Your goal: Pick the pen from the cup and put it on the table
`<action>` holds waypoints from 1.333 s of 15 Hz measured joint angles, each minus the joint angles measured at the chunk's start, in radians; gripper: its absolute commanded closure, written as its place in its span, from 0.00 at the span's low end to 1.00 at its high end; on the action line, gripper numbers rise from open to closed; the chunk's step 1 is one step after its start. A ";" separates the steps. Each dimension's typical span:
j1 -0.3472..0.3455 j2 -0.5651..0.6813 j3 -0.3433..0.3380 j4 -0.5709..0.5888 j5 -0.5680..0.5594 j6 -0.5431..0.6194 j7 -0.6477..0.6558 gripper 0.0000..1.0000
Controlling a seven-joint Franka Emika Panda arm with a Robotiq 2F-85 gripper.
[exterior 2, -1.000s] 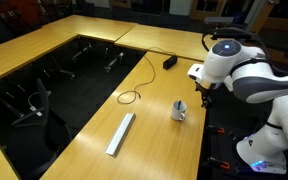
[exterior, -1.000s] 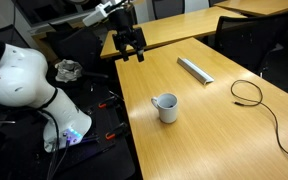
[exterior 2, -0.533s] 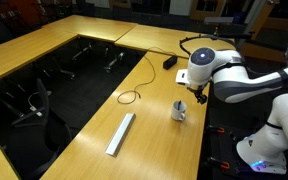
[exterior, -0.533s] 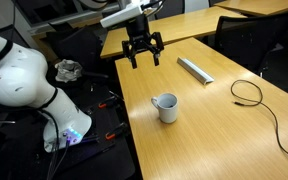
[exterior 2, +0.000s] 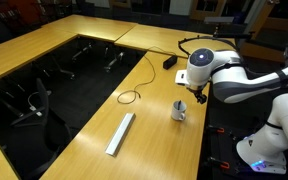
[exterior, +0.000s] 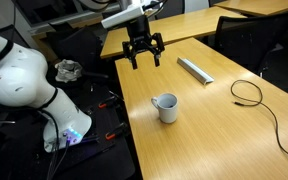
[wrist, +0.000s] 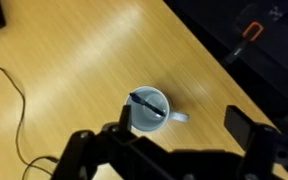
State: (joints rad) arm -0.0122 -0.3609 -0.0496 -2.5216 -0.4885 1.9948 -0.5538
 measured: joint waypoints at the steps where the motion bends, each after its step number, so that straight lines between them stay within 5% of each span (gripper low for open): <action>1: 0.000 0.005 -0.002 0.000 0.014 -0.001 0.007 0.00; 4: -0.001 0.071 -0.029 0.003 0.014 0.007 -0.034 0.01; 5: -0.002 0.104 -0.043 0.009 0.014 0.018 -0.057 0.20; 13: -0.018 0.325 -0.075 0.094 -0.021 0.162 -0.172 0.61; 16: -0.034 0.361 -0.075 0.102 -0.060 0.203 -0.171 0.69; 20: -0.057 0.407 -0.076 0.107 -0.080 0.238 -0.168 0.65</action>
State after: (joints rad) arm -0.0688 0.0456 -0.1252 -2.4148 -0.5689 2.2326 -0.7223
